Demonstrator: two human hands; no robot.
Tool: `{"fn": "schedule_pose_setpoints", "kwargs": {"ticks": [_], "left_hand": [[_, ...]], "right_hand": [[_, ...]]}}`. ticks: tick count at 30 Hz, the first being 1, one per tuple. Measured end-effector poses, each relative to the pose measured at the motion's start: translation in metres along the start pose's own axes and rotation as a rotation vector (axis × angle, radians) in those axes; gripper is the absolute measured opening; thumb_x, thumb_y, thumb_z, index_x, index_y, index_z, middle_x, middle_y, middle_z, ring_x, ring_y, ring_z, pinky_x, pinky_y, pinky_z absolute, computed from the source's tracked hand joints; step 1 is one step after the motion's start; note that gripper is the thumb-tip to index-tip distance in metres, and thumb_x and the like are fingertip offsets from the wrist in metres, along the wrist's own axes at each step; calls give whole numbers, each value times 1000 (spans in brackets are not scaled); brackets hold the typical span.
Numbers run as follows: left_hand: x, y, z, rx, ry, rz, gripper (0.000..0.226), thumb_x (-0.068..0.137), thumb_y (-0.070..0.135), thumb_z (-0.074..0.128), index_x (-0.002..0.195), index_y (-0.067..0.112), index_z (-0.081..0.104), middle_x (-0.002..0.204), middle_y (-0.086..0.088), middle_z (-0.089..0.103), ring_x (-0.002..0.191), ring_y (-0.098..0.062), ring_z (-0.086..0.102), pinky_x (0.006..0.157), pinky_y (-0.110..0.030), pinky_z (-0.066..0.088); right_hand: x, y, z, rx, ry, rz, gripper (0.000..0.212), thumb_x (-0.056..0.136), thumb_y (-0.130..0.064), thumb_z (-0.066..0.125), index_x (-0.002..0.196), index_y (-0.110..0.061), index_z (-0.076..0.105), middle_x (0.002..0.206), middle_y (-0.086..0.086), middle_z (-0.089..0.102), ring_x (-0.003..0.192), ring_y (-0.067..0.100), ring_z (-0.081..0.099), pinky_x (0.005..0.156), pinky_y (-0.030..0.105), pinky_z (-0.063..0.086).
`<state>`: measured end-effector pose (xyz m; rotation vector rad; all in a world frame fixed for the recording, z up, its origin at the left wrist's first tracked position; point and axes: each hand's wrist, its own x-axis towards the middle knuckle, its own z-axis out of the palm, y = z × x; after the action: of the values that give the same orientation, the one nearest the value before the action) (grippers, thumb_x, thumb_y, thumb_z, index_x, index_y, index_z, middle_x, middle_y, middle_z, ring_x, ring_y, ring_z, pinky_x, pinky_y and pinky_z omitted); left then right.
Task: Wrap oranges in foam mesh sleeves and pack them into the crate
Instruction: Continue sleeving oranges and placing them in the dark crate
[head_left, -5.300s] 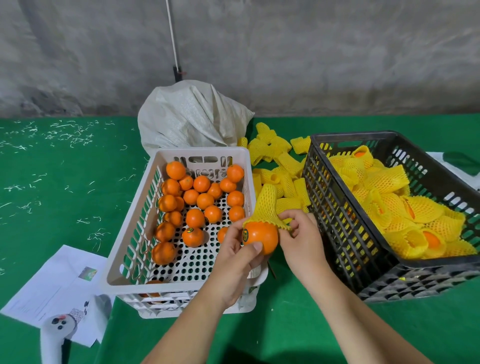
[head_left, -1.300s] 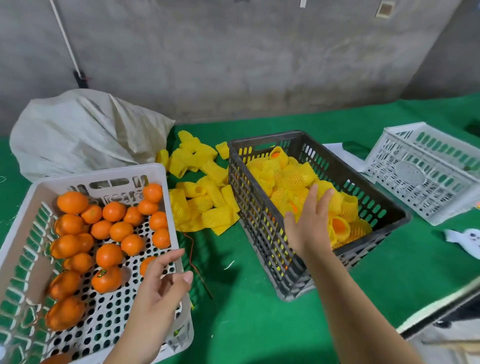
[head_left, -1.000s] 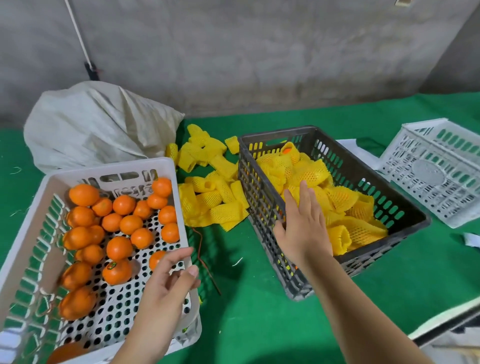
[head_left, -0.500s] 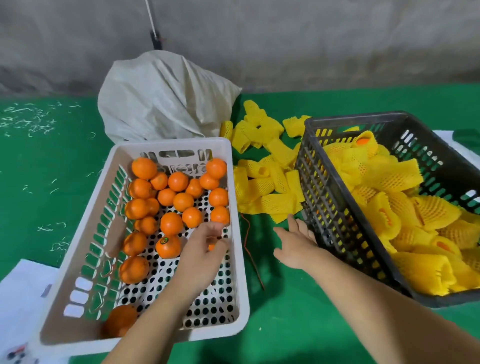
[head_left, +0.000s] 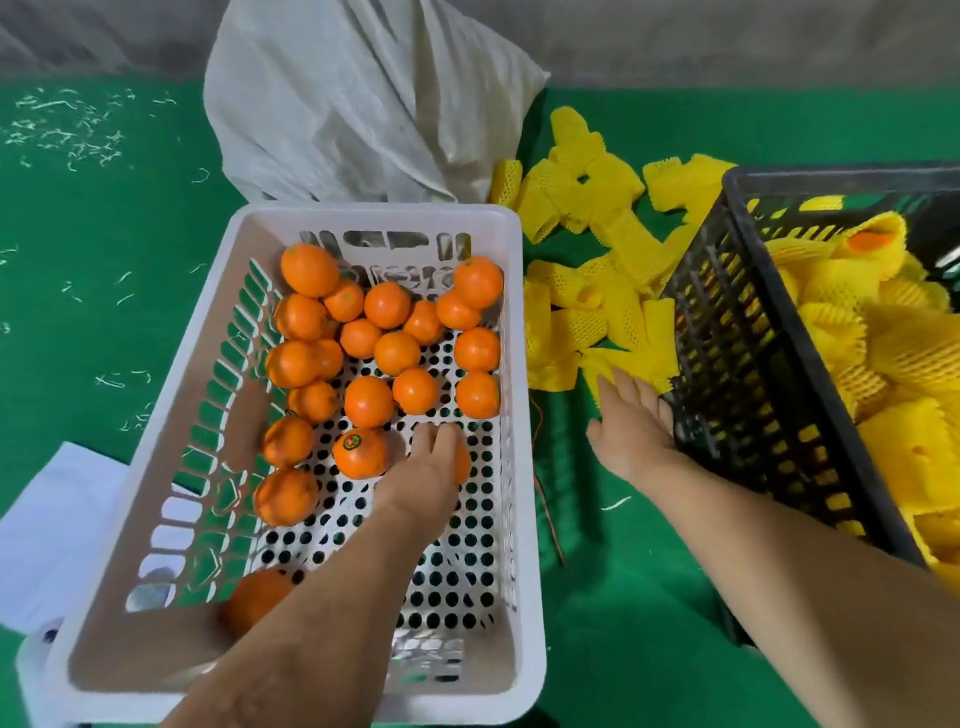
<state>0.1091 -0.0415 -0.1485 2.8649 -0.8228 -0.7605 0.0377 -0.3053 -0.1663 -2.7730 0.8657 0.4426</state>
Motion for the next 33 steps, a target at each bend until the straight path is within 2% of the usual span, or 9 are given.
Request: {"fn": "schedule_pose_setpoints", "kwargs": {"ticks": [5,8,9,11,14,19,24,28,33], "left_hand": [[-7,-6,-19,-112,6,-46,68,100,32,67,157,24,30,145,-14,28,99,-30,65,86,-37,59],[-23,-11,-50,-446,214,3,60,96,19,71,148,22,41,139,-9,37,106,-30,60,90,-42,56],[-33,-11,-62,-548,304,41,58,95,19,74,144,24,43,135,-5,43,106,-24,59,86,-36,55],[-61,-7,-81,-729,433,142,57,92,26,80,136,34,44,122,8,54,101,-8,60,75,-18,49],[-117,8,-93,-1015,488,284,54,86,41,84,124,49,46,119,17,57,102,-3,63,78,-17,54],[-179,40,-75,-1488,341,322,64,79,38,86,137,44,59,126,13,66,104,-9,72,81,-18,57],[-205,44,-60,-1498,67,328,54,76,40,90,125,50,68,108,11,73,86,-14,74,80,-33,63],[-224,43,-54,-1597,-219,517,64,74,38,92,133,29,69,117,-2,68,75,-23,65,77,-34,58],[-238,55,-59,-1562,-177,574,50,77,33,85,125,28,73,103,-2,72,73,-24,68,74,-32,59]], "right_hand": [[-51,-32,-12,851,335,103,53,98,-13,56,149,-23,46,147,6,43,133,24,47,111,43,41],[-110,-50,-33,1175,402,89,58,91,-17,58,144,-38,47,143,-1,46,112,-8,53,92,11,48],[-129,-56,-39,1244,377,73,63,85,-21,58,140,-48,45,142,-1,47,106,-6,55,86,11,49],[-165,-66,-53,1276,302,17,68,80,-23,57,130,-66,41,141,-1,47,99,9,56,79,23,54],[-201,-75,-72,1250,333,-71,63,80,-25,52,126,-67,48,128,-12,56,79,1,52,59,12,45],[-240,-96,-83,1340,463,-157,63,91,-6,58,128,-56,48,116,-24,66,100,-5,66,70,10,53],[-261,-100,-88,1276,693,-93,49,85,7,61,102,-35,43,97,-6,53,79,-5,58,68,13,46],[-271,-90,-92,1133,694,-76,33,86,-3,68,94,-30,50,90,-2,52,81,11,51,73,27,41],[-288,-79,-99,1177,590,-142,36,87,-5,73,98,-36,58,94,-7,62,91,8,62,82,30,52]]}}
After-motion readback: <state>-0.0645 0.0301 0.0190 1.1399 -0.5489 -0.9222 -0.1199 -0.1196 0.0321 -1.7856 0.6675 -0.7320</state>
